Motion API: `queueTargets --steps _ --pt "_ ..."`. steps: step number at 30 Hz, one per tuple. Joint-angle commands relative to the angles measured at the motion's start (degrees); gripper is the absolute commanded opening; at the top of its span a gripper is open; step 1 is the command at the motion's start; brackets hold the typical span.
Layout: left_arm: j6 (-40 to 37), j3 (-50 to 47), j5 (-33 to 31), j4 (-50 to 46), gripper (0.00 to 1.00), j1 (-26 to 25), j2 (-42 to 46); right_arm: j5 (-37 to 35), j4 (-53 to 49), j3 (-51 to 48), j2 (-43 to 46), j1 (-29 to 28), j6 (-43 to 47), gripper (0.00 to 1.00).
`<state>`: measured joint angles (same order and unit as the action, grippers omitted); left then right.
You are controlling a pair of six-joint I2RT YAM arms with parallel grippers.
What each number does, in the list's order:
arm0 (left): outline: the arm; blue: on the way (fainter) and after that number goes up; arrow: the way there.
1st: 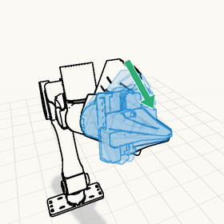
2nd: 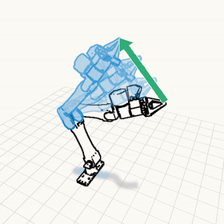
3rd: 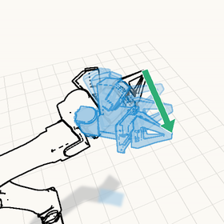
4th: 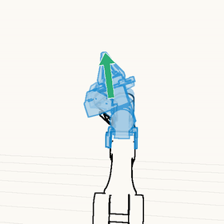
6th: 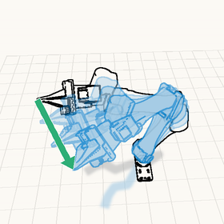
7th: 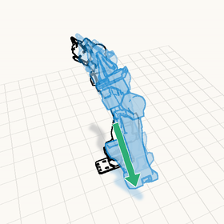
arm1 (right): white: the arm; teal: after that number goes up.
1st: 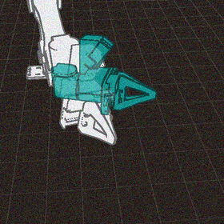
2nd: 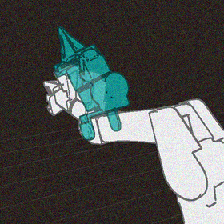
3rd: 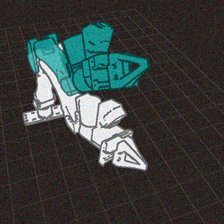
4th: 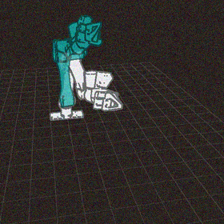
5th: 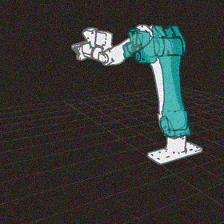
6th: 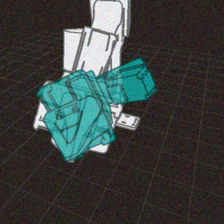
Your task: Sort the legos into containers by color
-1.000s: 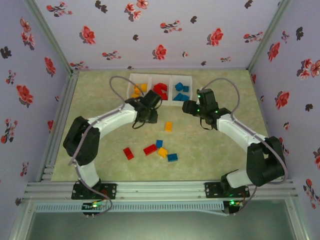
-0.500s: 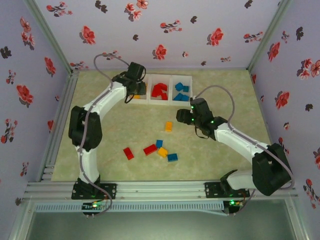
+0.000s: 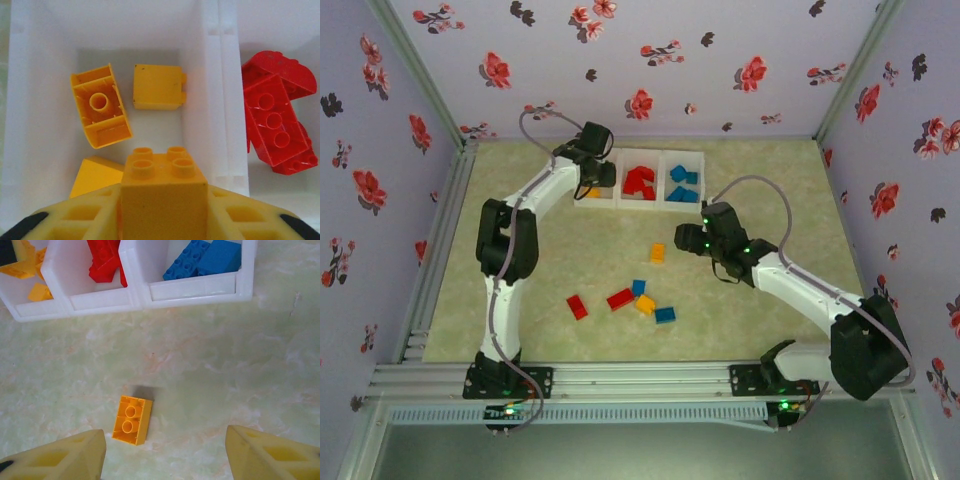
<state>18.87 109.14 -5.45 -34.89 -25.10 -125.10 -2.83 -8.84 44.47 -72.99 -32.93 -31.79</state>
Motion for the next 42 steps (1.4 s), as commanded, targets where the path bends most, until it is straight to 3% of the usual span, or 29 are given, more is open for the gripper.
queueTargets --steps 1,3,10,30,36,42 --pt "-0.34 1.80 1.13 -0.46 0.54 0.37 -1.33 -1.34 -0.50 -0.36 -0.02 -0.71 -0.96 0.65" --pt "-0.07 1.95 1.09 -0.51 0.62 0.33 -1.29 -1.54 -0.56 -0.09 -0.46 -1.03 -0.91 0.65" --pt "1.57 -1.48 1.06 -0.30 0.64 0.36 3.91 -3.04 -1.21 0.87 -2.18 -2.87 -0.46 0.65" --pt "11.36 -40.14 2.05 9.22 0.65 -2.14 38.16 -7.93 -4.69 11.98 -21.31 -10.60 -4.79 0.63" --pt "13.90 -45.44 2.33 8.77 0.66 -3.04 43.48 -12.40 -9.85 16.55 -25.93 -12.33 -5.02 0.64" --pt "13.52 -45.09 2.79 7.83 0.66 -4.12 46.41 -12.37 -10.45 18.11 -29.50 -12.95 -5.27 0.64"
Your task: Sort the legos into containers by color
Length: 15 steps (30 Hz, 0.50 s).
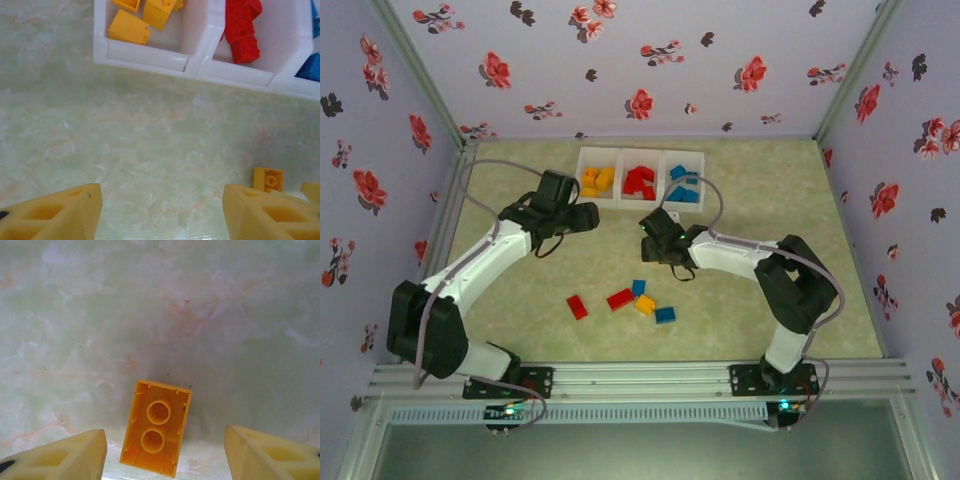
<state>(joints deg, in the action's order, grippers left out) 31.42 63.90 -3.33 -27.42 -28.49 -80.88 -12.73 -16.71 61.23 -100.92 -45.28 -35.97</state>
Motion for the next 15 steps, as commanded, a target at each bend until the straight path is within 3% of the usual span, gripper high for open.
queueTargets --steps 1,15 --pt "0.81 0.26 0.62 0.22 0.66 -0.69 2.44 -2.43 -2.50 1.38 -1.86 -0.68 -1.18 0.64" --pt "0.02 1.17 0.71 -0.66 0.66 -1.07 0.65 -1.98 -2.41 3.24 -4.43 -0.94 -0.26 0.60"
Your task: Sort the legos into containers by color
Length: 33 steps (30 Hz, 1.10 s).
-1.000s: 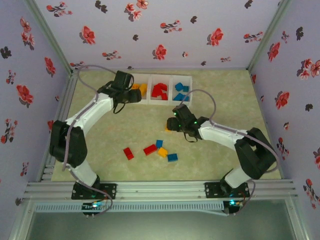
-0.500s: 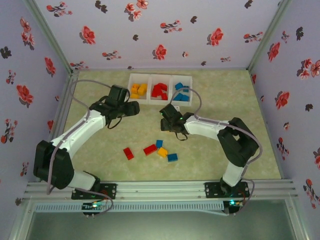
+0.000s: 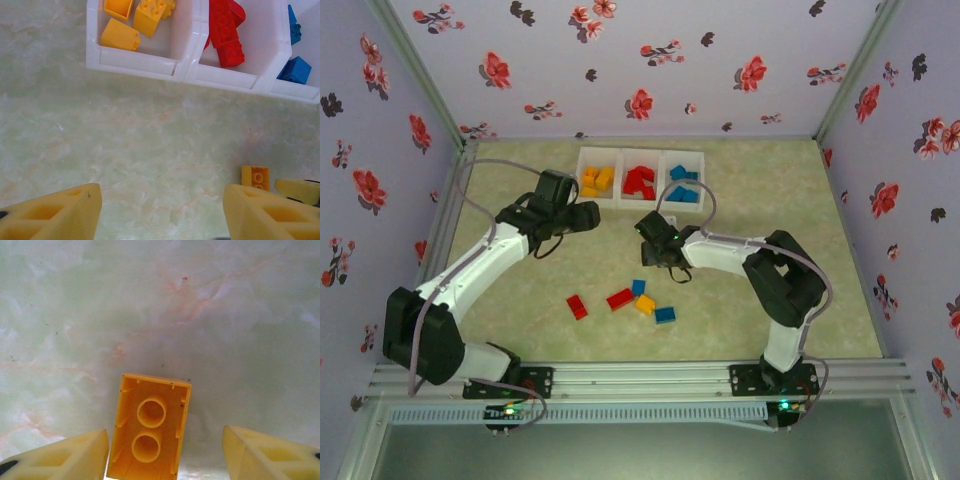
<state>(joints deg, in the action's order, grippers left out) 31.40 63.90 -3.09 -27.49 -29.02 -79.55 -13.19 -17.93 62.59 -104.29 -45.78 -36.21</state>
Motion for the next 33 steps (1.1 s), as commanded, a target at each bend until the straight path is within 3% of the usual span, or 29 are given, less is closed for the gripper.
queueTargets --steps 1,22,33 --pt "0.05 1.23 0.51 -0.80 0.66 -0.56 -0.77 -1.61 -1.35 2.09 -1.29 -0.41 0.06 0.60" --pt "-0.61 0.75 1.07 -1.78 0.66 -0.68 -0.41 -0.88 -2.67 5.37 -4.84 0.11 2.46 0.45" --pt "-0.39 -0.16 1.15 -2.03 0.65 -0.70 1.85 0.43 -4.32 10.96 -4.05 1.96 8.03 0.29"
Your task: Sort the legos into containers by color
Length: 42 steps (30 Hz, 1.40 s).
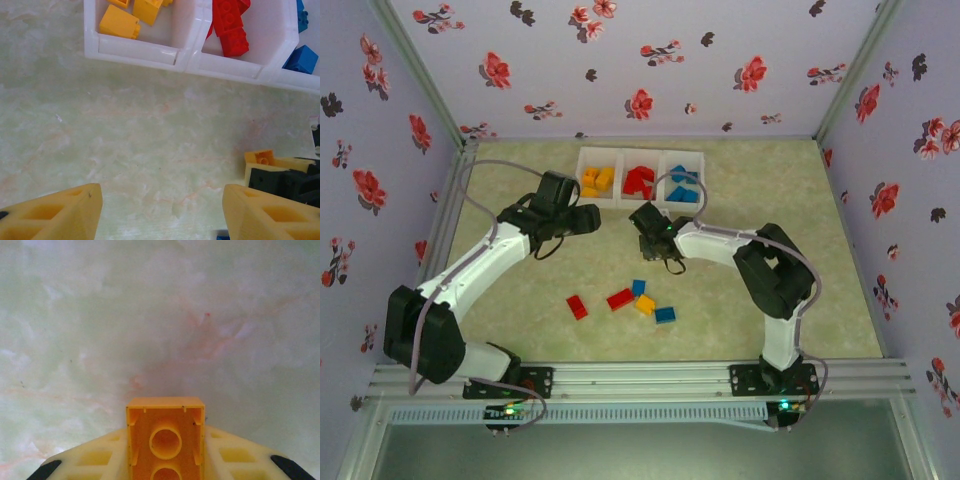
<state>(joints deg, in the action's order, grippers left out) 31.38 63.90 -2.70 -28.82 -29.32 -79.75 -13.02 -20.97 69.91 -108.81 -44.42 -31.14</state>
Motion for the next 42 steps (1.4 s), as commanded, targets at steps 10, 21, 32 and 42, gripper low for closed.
queueTargets --steps 10,21,32,42 --pt "0.26 -0.79 0.66 -2.24 0.65 -1.57 4.14 2.48 -3.35 20.32 -2.70 1.97 9.21 0.28" --pt "0.38 0.77 0.46 -3.35 0.65 -2.39 4.07 5.63 -0.37 37.43 -12.56 2.67 12.94 0.29" --pt "0.21 0.66 -0.50 -4.28 0.65 -3.65 4.88 7.45 5.74 47.76 -22.33 3.20 12.76 0.31" --pt "0.03 0.63 -1.14 -5.93 0.65 -4.10 6.84 6.24 -0.89 75.39 -39.92 5.28 12.28 0.60"
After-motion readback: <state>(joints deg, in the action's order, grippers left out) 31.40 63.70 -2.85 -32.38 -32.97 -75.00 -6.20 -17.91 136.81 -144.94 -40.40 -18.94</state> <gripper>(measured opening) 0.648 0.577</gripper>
